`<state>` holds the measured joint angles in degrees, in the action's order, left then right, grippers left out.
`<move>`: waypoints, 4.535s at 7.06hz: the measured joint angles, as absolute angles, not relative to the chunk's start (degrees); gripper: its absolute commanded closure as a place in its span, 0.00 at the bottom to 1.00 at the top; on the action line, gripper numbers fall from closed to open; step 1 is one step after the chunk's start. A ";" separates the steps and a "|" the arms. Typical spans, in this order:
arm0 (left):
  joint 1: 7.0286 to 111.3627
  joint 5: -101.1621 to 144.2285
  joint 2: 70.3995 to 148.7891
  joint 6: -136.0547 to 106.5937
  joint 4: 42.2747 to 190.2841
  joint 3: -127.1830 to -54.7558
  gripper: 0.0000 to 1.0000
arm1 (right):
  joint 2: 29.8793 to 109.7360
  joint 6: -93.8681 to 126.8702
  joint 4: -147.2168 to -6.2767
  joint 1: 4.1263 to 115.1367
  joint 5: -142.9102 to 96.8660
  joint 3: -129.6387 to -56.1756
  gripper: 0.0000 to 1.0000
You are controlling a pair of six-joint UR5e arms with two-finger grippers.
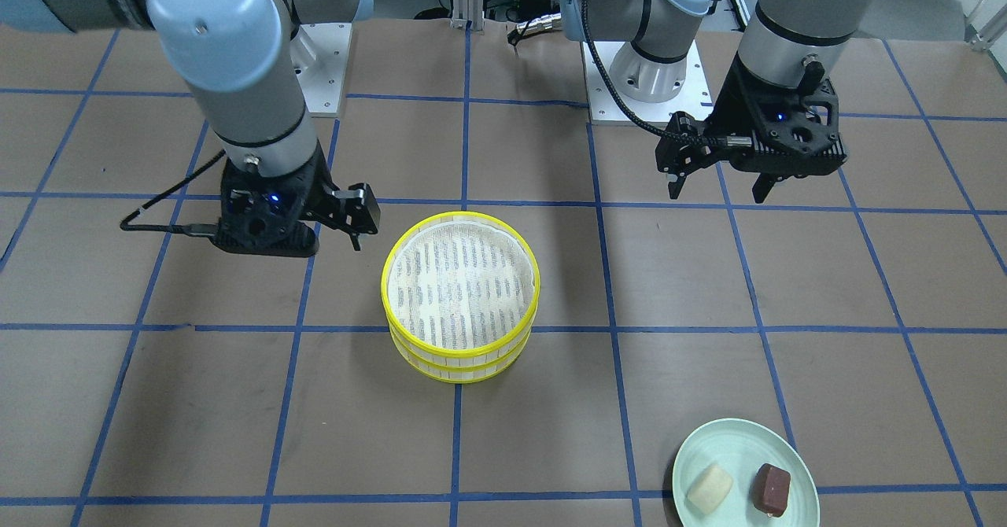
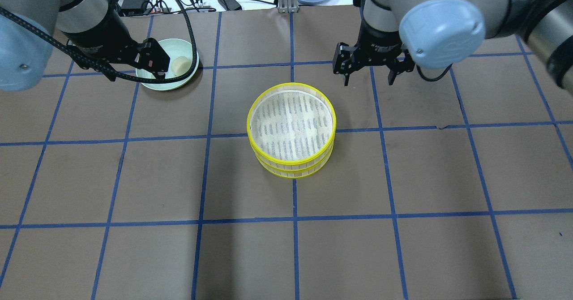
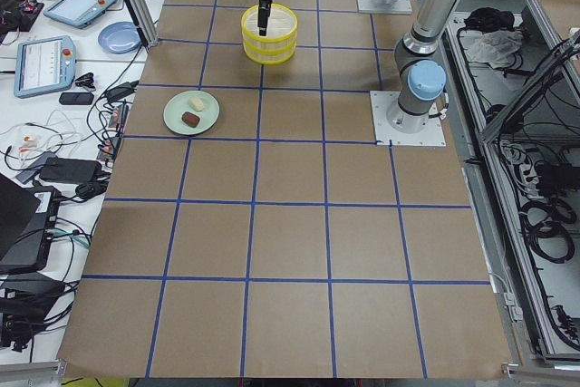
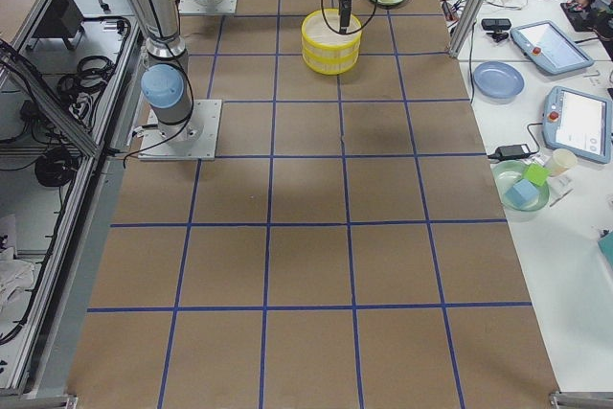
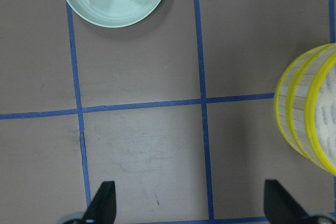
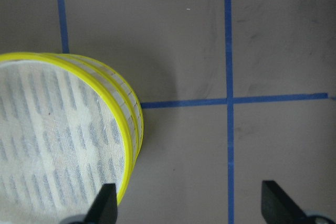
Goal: Place buns in different layers of steamer
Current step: 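Lower the right gripper onto the rim of the top steamer tier, then lift the top steamer tier with the right gripper and set it aside, then grasp the white bun on the green plate with the left gripper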
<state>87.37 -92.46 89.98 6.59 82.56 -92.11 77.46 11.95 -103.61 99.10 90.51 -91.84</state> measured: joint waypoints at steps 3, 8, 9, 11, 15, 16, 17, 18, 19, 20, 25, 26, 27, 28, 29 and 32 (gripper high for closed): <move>87.31 -92.54 90.07 6.61 82.62 -92.11 0.00 | 72.04 15.93 -112.63 102.67 90.27 -97.88 0.61; 85.61 -92.29 93.93 8.22 78.85 -92.20 0.00 | 71.37 15.72 -112.75 103.17 90.60 -97.85 1.00; 84.97 -92.31 96.19 9.57 74.63 -92.20 0.00 | 71.61 15.73 -112.70 103.10 90.79 -97.56 1.00; 83.60 -92.13 102.63 10.54 63.97 -91.77 0.00 | 72.66 15.46 -108.12 101.84 91.00 -93.26 1.00; 82.55 -89.60 119.12 14.04 44.40 -86.51 0.00 | 76.77 -1.37 -94.26 88.65 95.54 -88.65 1.00; 82.39 -87.24 122.69 18.77 40.73 -85.37 0.00 | 77.43 -4.54 -93.19 85.93 95.86 -88.63 1.00; 82.21 -85.81 125.54 24.83 37.40 -84.80 0.00 | 77.81 -5.91 -92.74 84.60 95.92 -88.60 1.00; 81.96 -85.28 127.64 32.52 35.07 -84.37 0.00 | 77.98 -6.40 -92.56 84.09 95.91 -88.61 1.00; 81.56 -85.09 129.06 38.95 33.86 -83.83 0.04 | 78.01 -6.57 -92.47 83.92 95.88 -88.64 1.00; 81.24 -84.95 130.07 43.59 33.35 -83.22 0.04 | 78.06 -6.59 -92.42 83.90 95.78 -88.67 1.00; 80.56 -82.93 131.48 50.18 33.95 -83.25 0.17 | 78.31 -6.61 -92.37 83.90 95.55 -88.68 1.00; 80.19 -82.85 131.59 50.20 34.56 -83.41 0.84 | 78.31 -6.63 -92.37 83.93 95.57 -88.68 1.00; 79.93 -82.77 131.61 50.08 35.08 -83.42 1.00 | 78.31 -6.59 -92.37 83.93 95.54 -88.68 1.00; 79.79 -82.73 131.60 49.74 35.51 -83.37 1.00 | 78.31 -6.54 -92.39 83.93 95.48 -88.75 1.00; 79.75 -82.71 131.56 49.40 35.69 -83.35 1.00 | 78.34 -6.49 -92.43 83.93 95.46 -88.85 1.00; 79.72 -81.90 130.47 48.01 36.02 -83.30 1.00 | 78.39 -6.38 -92.44 83.91 95.45 -89.02 1.00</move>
